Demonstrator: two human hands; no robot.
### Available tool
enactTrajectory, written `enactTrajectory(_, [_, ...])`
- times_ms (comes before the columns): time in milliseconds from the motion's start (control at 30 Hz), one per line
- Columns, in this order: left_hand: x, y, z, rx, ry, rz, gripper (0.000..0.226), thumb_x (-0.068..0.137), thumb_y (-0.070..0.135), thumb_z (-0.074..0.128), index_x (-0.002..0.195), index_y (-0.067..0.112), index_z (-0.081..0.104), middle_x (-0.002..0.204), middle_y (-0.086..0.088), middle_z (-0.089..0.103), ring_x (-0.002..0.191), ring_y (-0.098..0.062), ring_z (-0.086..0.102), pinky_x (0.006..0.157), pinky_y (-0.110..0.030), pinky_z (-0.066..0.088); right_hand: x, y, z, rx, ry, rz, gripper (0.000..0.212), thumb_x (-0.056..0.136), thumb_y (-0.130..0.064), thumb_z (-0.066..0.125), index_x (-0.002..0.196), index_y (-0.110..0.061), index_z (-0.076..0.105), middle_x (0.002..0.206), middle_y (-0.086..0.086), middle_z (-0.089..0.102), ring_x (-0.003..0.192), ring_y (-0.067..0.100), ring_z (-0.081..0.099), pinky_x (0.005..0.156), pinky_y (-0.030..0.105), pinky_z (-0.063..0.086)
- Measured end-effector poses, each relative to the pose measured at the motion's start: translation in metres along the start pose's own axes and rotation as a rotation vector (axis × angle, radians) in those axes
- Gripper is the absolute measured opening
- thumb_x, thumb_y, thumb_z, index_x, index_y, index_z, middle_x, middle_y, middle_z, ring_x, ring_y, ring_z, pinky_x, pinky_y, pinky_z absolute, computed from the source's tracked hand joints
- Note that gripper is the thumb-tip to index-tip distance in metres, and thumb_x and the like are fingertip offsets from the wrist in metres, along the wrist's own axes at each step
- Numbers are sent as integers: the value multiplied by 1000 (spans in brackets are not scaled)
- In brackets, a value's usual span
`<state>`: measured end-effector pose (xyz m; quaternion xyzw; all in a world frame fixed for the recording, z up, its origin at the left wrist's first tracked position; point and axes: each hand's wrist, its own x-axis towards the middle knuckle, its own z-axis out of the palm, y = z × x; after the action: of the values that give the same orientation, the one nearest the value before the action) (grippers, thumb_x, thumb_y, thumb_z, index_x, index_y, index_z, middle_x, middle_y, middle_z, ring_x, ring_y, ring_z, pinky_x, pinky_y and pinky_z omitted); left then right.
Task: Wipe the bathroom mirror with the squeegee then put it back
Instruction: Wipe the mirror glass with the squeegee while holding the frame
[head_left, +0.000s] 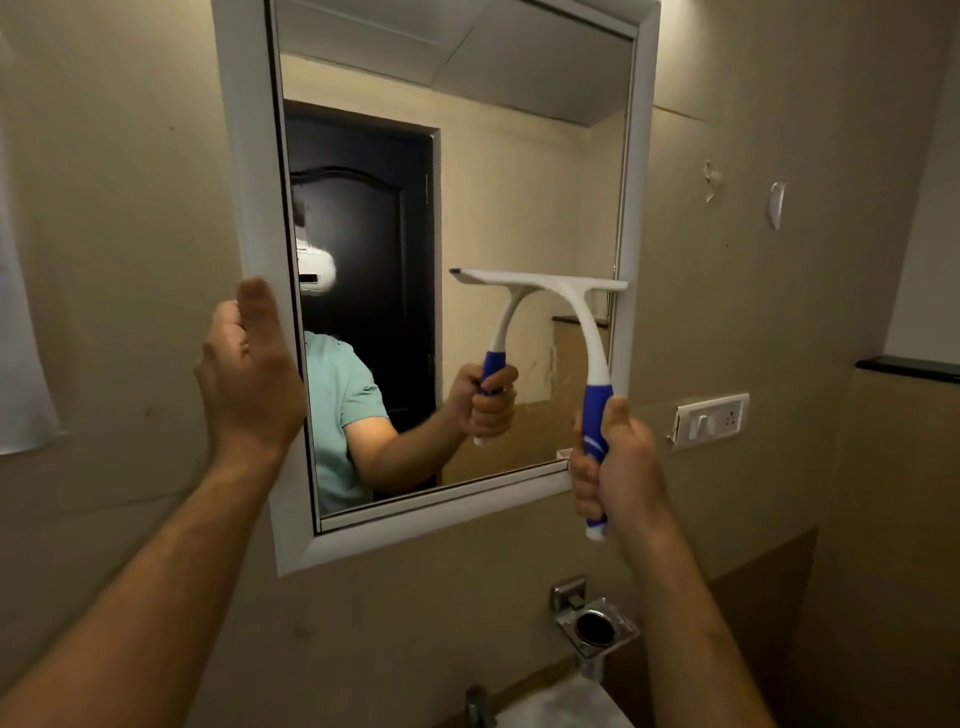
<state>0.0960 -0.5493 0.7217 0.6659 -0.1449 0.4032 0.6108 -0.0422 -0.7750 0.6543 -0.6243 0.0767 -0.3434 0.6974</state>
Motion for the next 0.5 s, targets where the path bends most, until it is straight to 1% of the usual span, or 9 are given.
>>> enactTrajectory(100, [-1, -1, 0, -12, 4, 16, 44, 102, 46, 24, 84, 11, 45, 65, 7, 40, 57, -16, 34, 54, -25, 18, -1, 7, -3, -3, 9, 17, 47, 98, -53, 29, 96, -13, 54, 54, -3, 46, 42, 11, 36, 39, 24, 31])
enactTrajectory(133, [-1, -2, 1, -18, 10, 13, 44, 102, 47, 25, 80, 14, 44, 64, 7, 41, 55, -11, 35, 52, -27, 18, -4, 17, -6, -11, 23, 33, 48, 98, -53, 29, 97, -13, 55, 54, -3, 46, 42, 11, 37, 39, 24, 31])
enactTrajectory(200, [0, -3, 2, -20, 12, 13, 43, 102, 48, 26, 72, 19, 41, 62, 6, 40, 53, -5, 40, 50, -28, 21, -17, 41, -13, -37, 52, 75, 49, 98, -52, 29, 101, -11, 55, 55, -3, 46, 43, 11, 37, 39, 25, 31])
enactTrajectory(233, [0, -3, 3, -18, 15, 19, 44, 102, 47, 27, 68, 21, 37, 61, 6, 38, 50, 1, 42, 48, -26, 23, -25, 52, -15, -58, 61, 97, 49, 98, -52, 29, 101, -10, 55, 55, -2, 46, 43, 10, 37, 39, 25, 32])
enactTrajectory(300, [-1, -2, 3, -13, 29, 28, 46, 102, 46, 29, 62, 23, 30, 58, 5, 34, 44, 9, 40, 43, -17, 28, -39, 65, -20, -109, 73, 135, 47, 98, -50, 29, 101, -10, 54, 57, -1, 46, 43, 9, 38, 39, 23, 33])
enactTrajectory(367, [-1, -1, 3, -4, 36, 22, 48, 102, 46, 29, 60, 22, 28, 57, 5, 32, 41, 8, 38, 42, -12, 28, -43, 65, -20, -147, 86, 138, 47, 99, -50, 29, 101, -10, 54, 59, 0, 46, 43, 8, 39, 39, 22, 34])
enactTrajectory(500, [0, -2, 3, 8, 34, 24, 49, 102, 45, 29, 60, 20, 26, 56, 4, 30, 42, 4, 36, 42, -15, 27, -27, 39, -11, -138, 86, 86, 47, 99, -53, 28, 98, -13, 54, 57, -2, 45, 43, 9, 37, 40, 24, 32])
